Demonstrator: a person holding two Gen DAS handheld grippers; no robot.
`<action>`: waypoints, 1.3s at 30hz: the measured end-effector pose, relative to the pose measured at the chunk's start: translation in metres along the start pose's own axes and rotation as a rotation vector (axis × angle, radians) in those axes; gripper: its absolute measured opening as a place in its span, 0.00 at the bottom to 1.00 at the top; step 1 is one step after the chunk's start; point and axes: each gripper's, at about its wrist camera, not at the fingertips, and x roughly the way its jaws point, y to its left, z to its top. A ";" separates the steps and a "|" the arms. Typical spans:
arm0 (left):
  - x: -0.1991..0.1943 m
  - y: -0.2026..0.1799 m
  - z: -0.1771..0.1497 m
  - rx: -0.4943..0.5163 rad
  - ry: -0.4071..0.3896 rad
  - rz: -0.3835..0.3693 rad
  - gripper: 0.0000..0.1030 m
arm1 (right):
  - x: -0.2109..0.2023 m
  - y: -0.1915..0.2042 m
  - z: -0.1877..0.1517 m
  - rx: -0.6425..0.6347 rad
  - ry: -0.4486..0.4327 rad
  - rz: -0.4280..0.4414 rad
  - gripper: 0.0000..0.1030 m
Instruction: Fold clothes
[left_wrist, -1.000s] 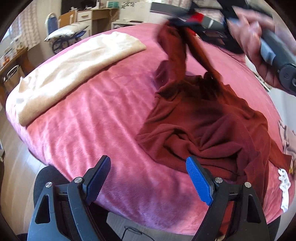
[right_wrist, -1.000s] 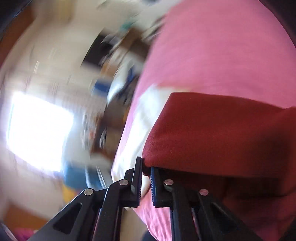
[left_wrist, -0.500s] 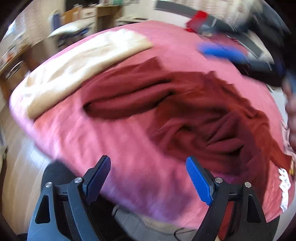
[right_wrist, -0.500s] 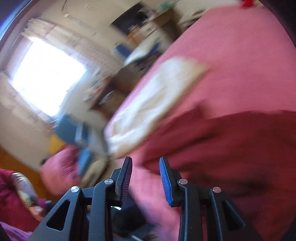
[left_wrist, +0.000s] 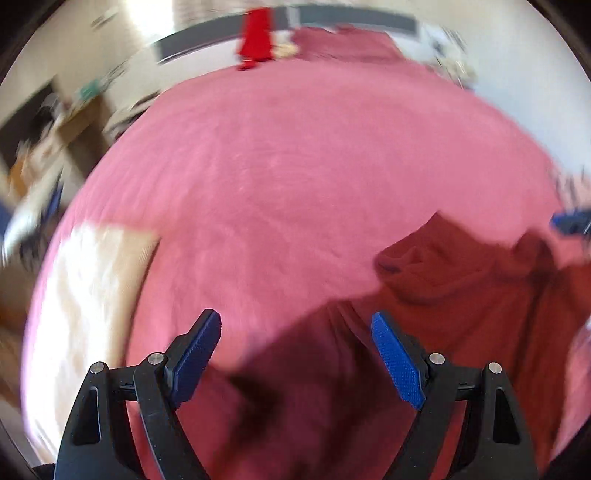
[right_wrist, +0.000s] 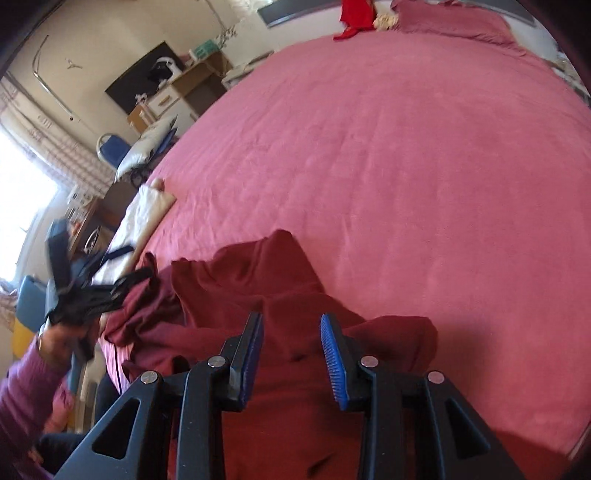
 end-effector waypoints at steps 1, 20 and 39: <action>0.008 -0.002 0.005 0.043 0.011 -0.013 0.83 | 0.001 -0.007 0.001 -0.001 0.014 0.006 0.33; 0.069 0.016 0.032 0.137 0.144 -0.412 0.83 | 0.127 -0.006 0.037 -0.279 0.416 0.028 0.38; 0.067 -0.020 0.033 0.248 0.269 -0.682 0.83 | 0.116 -0.010 0.020 -0.269 0.426 0.190 0.41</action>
